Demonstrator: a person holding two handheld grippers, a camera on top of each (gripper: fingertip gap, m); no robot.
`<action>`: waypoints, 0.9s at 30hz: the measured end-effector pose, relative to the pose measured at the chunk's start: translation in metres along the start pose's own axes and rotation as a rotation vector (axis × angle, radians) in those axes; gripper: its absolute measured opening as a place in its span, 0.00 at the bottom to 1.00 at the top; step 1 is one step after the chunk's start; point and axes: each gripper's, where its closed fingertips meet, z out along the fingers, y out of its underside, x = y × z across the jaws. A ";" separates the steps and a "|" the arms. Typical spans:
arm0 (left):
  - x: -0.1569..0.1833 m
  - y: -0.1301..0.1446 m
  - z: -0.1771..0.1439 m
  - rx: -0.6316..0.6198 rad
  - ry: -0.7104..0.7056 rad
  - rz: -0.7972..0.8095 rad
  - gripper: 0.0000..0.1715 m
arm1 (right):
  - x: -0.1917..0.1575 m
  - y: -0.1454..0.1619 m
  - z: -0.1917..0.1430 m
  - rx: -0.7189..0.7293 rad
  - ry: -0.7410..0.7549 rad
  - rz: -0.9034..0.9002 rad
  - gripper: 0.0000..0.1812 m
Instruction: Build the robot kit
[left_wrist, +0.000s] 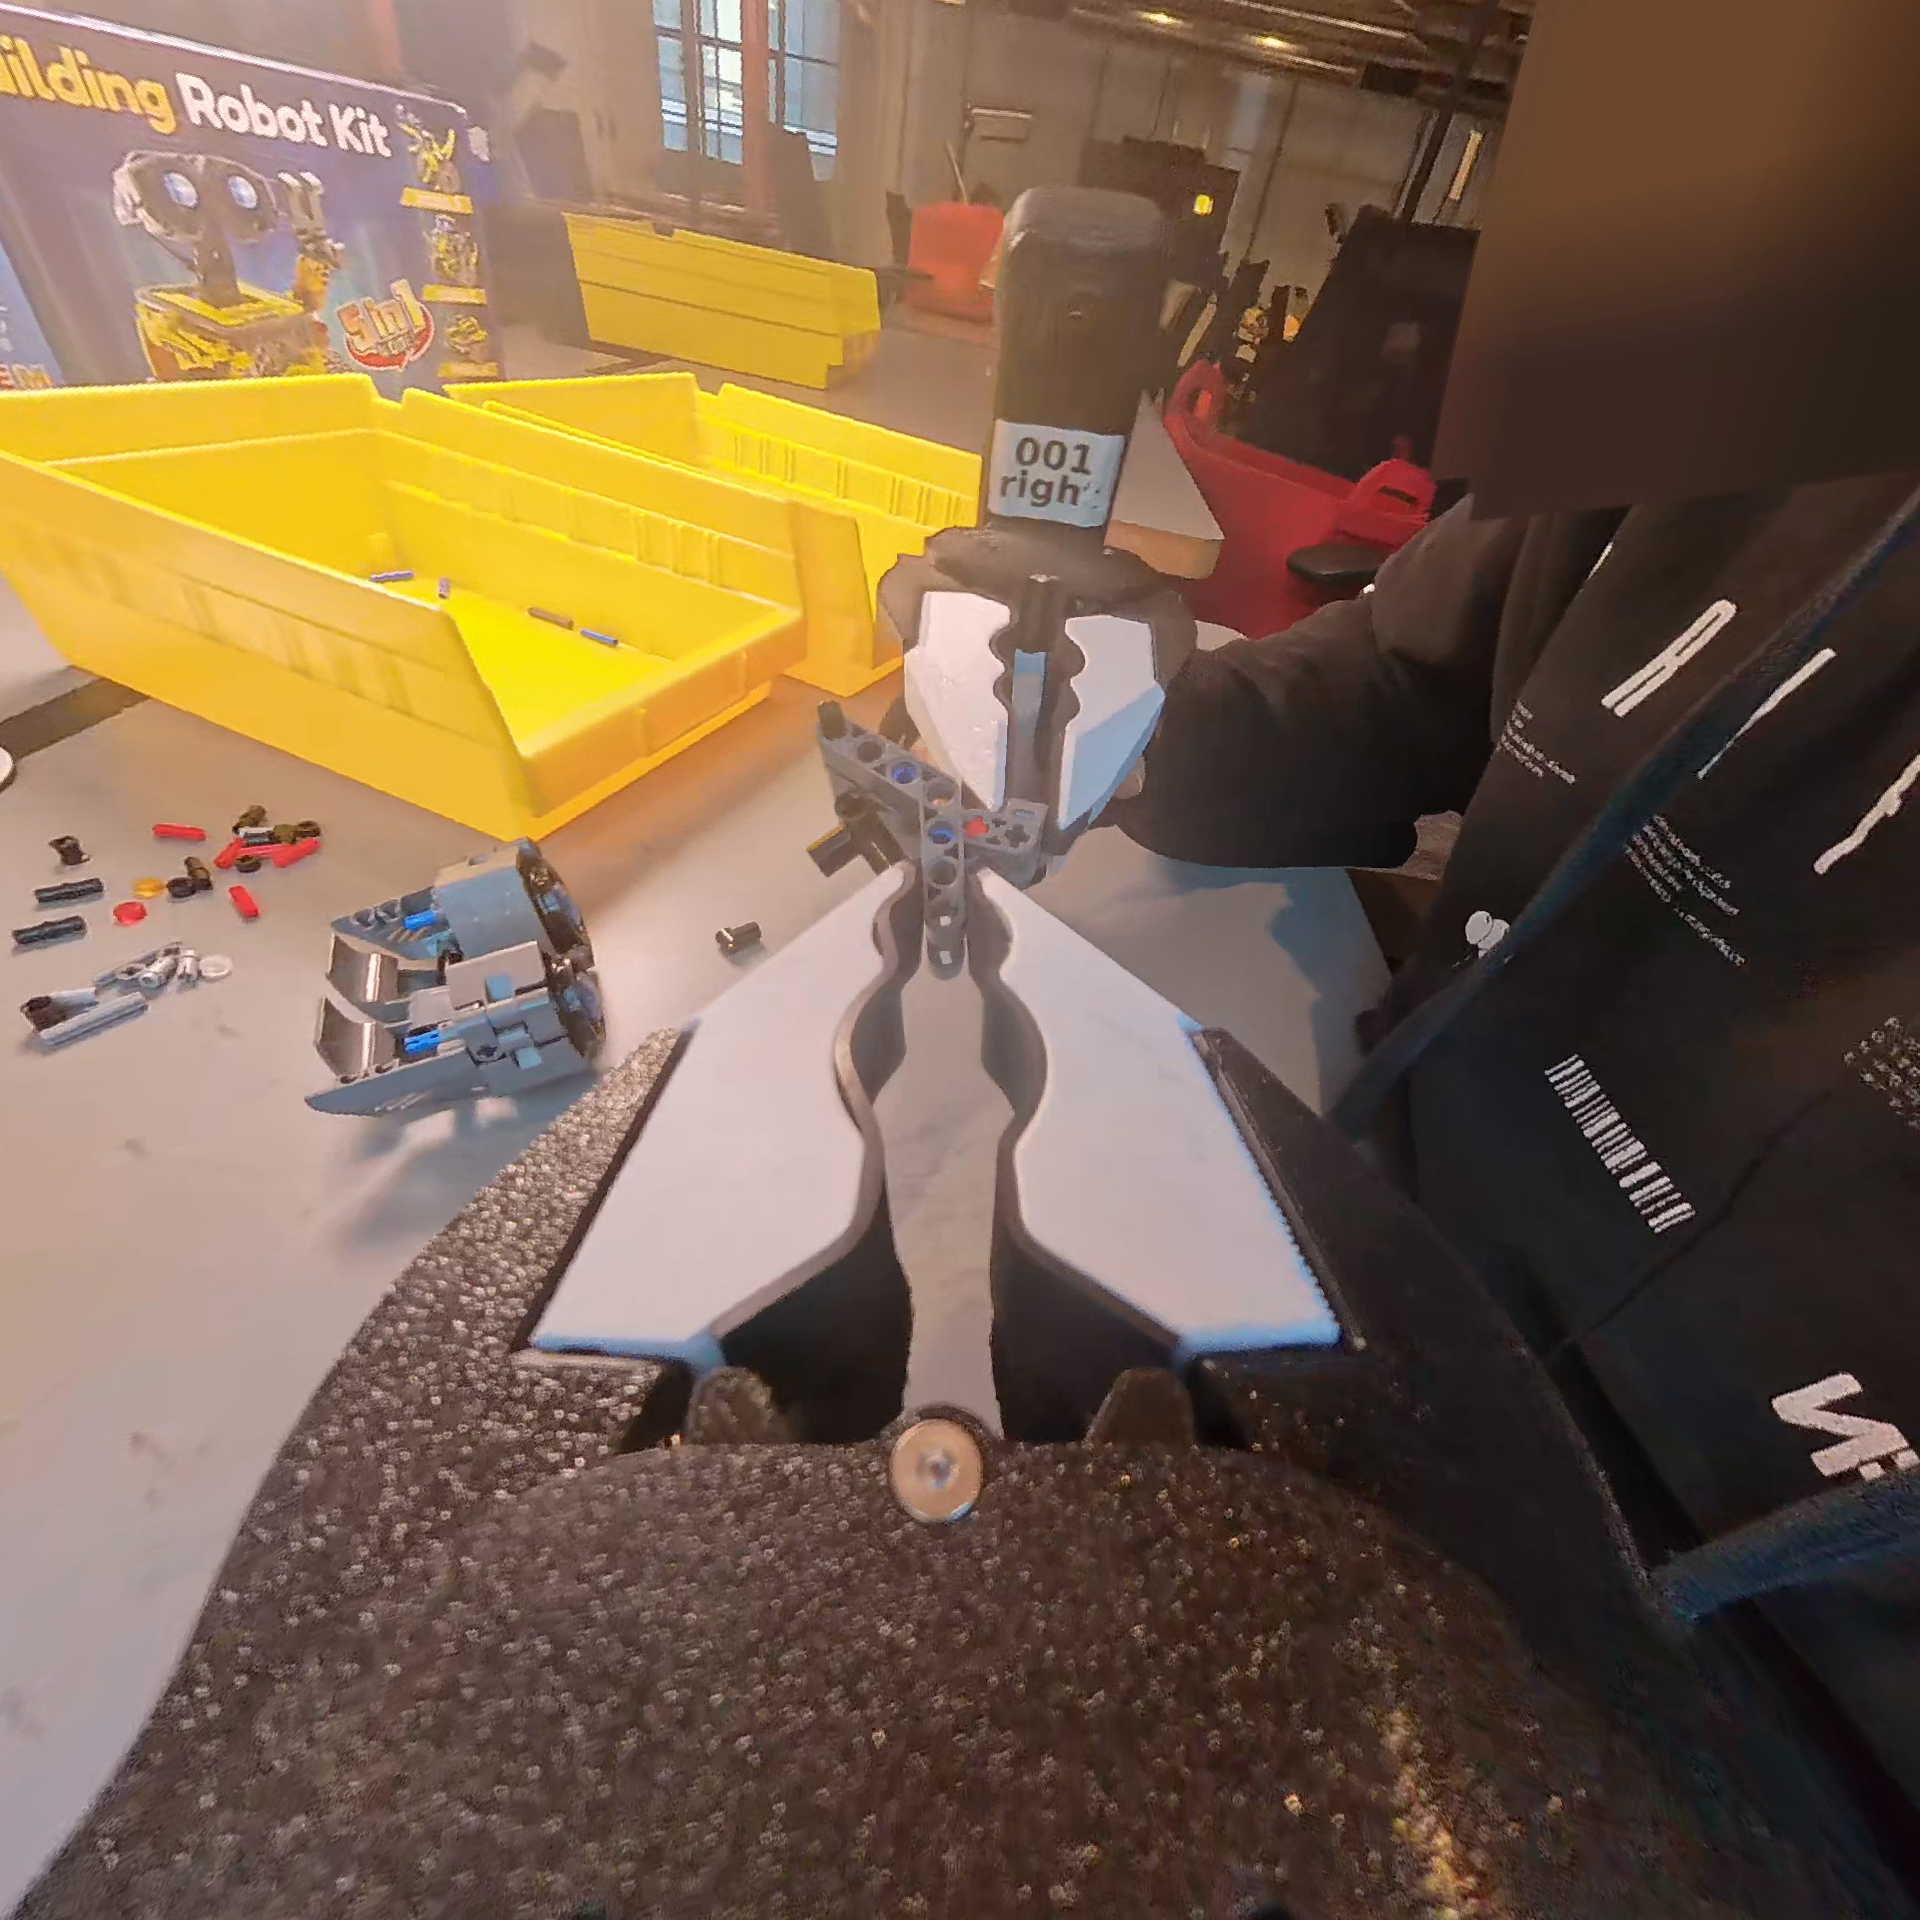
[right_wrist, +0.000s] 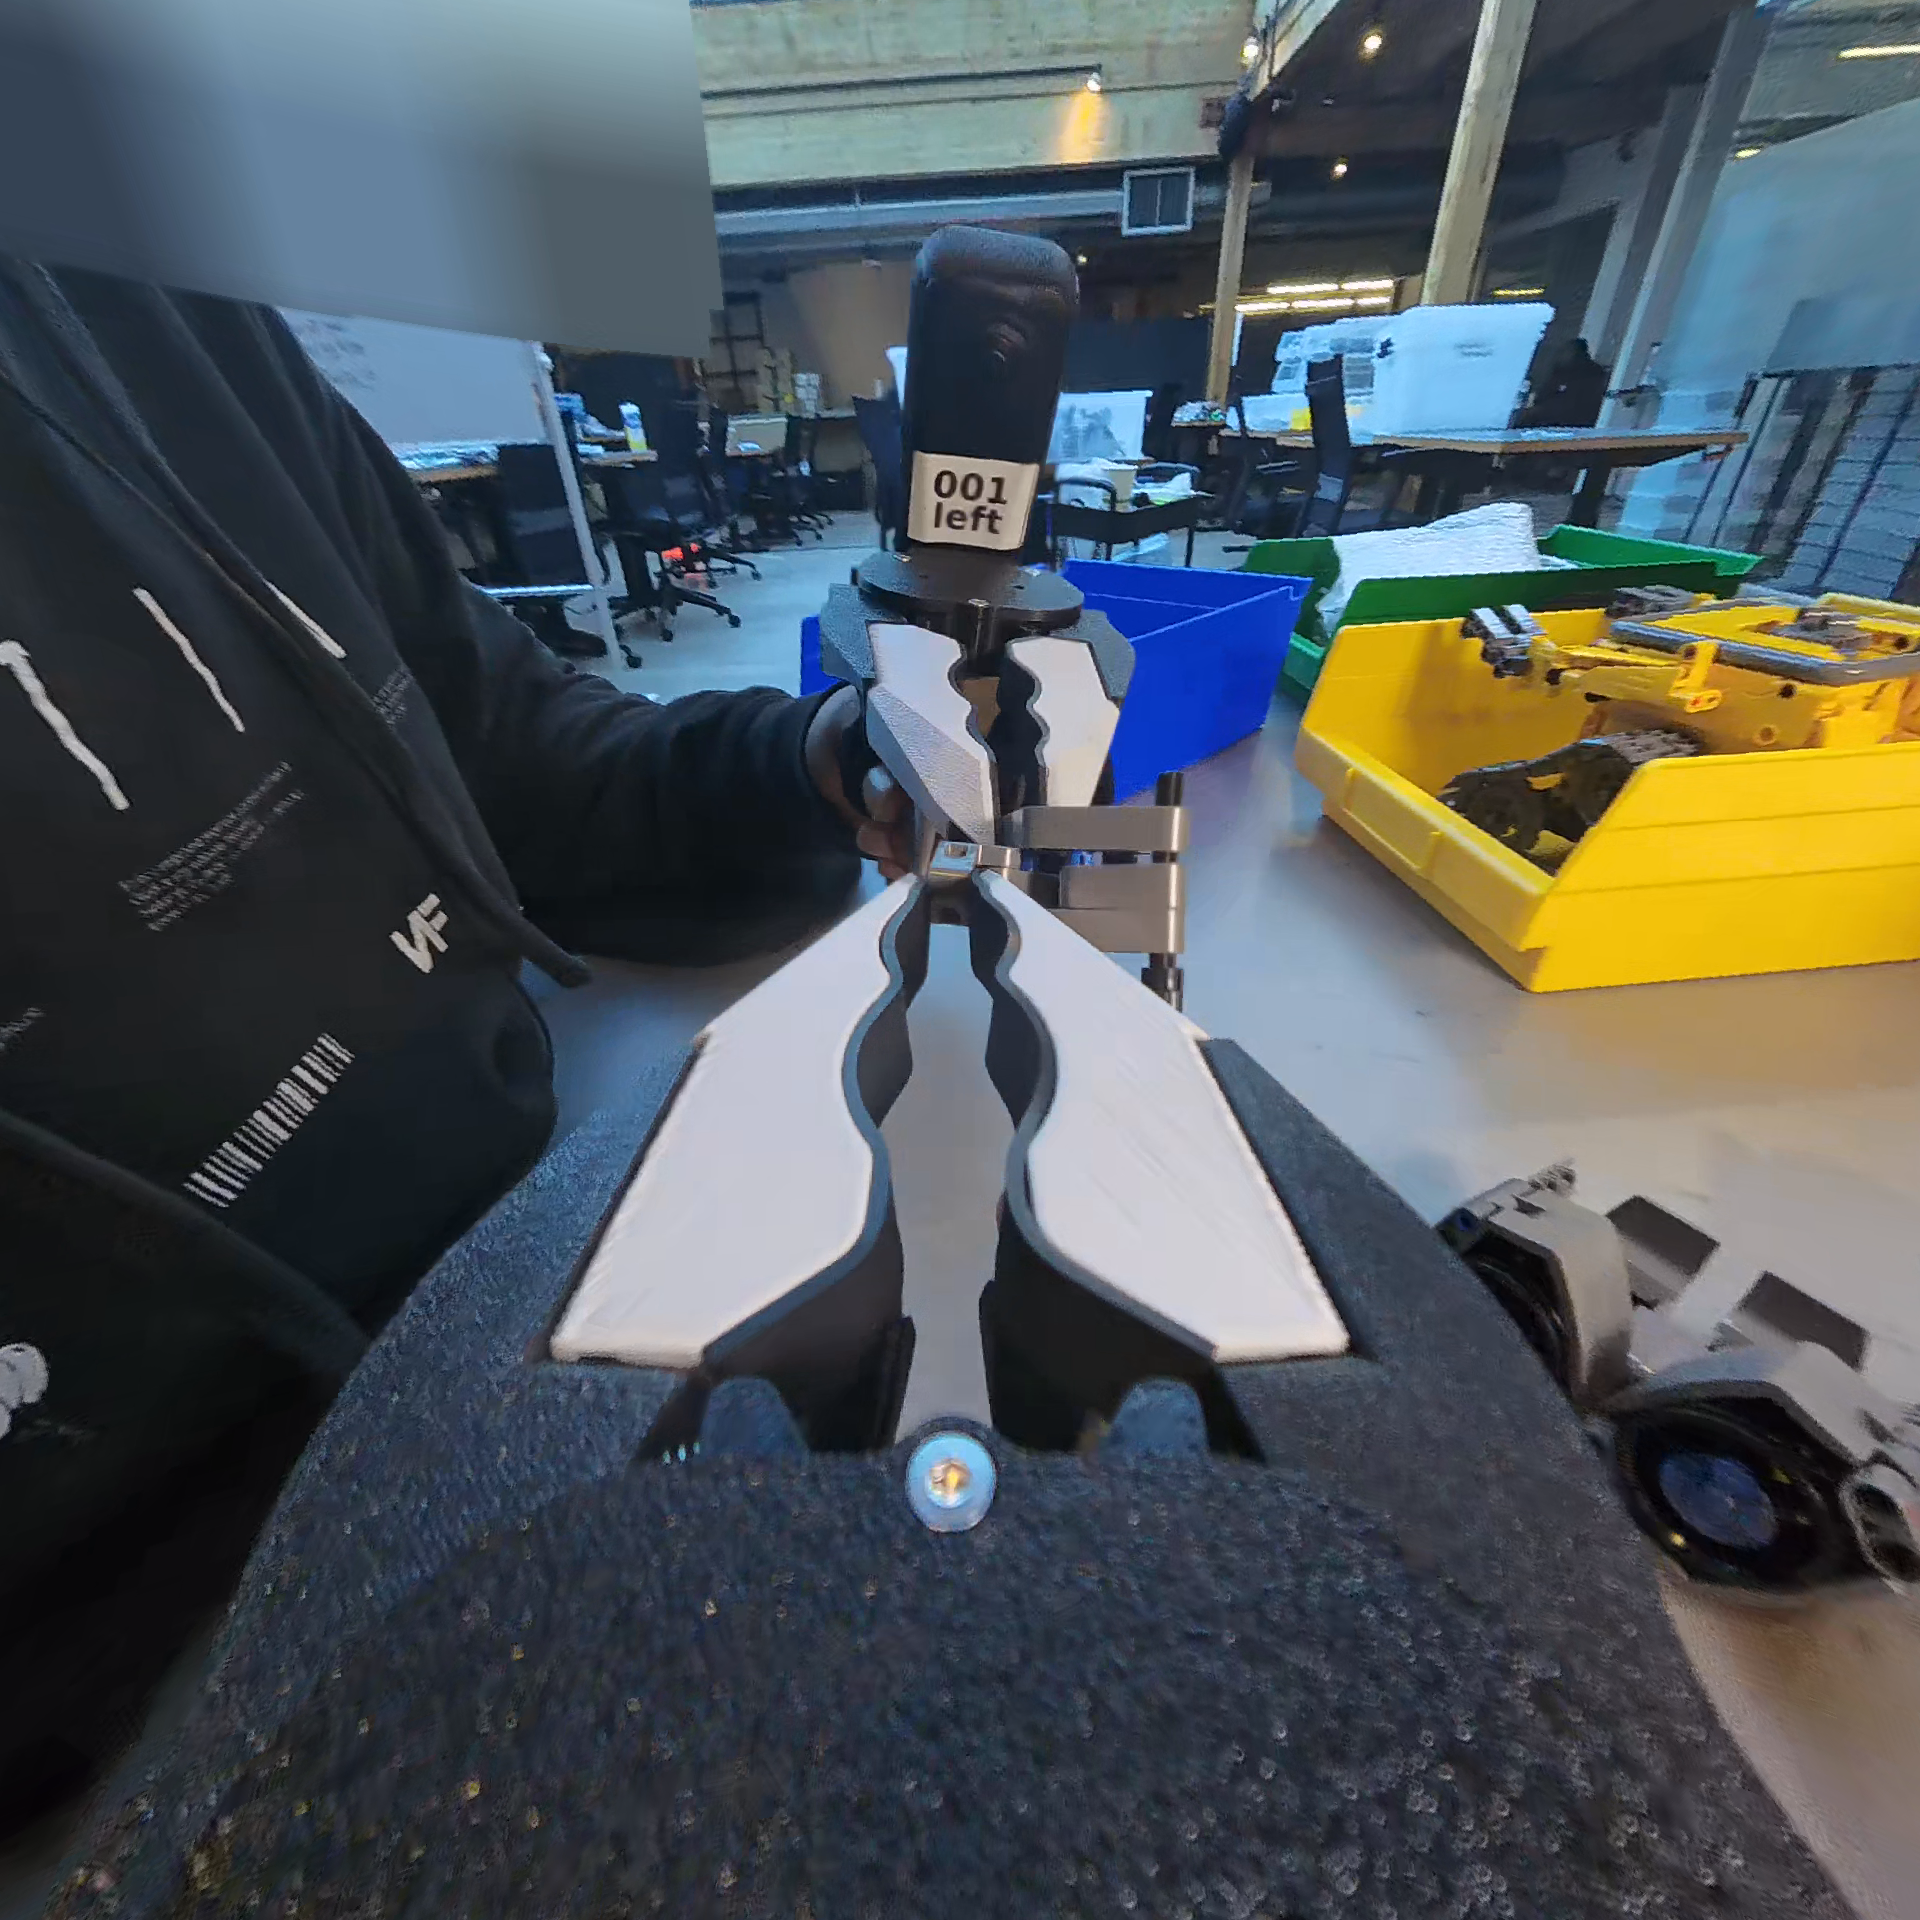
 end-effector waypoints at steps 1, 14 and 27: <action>0.002 0.001 0.000 -0.006 0.007 0.013 0.04 | -0.002 0.000 0.000 0.004 -0.020 0.014 0.03; -0.002 0.000 -0.002 0.021 -0.004 0.007 0.04 | 0.001 -0.001 0.002 0.021 -0.014 0.080 0.03; -0.020 0.003 -0.004 -0.025 -0.187 0.143 0.04 | 0.035 0.011 -0.006 -0.097 0.271 -0.208 0.34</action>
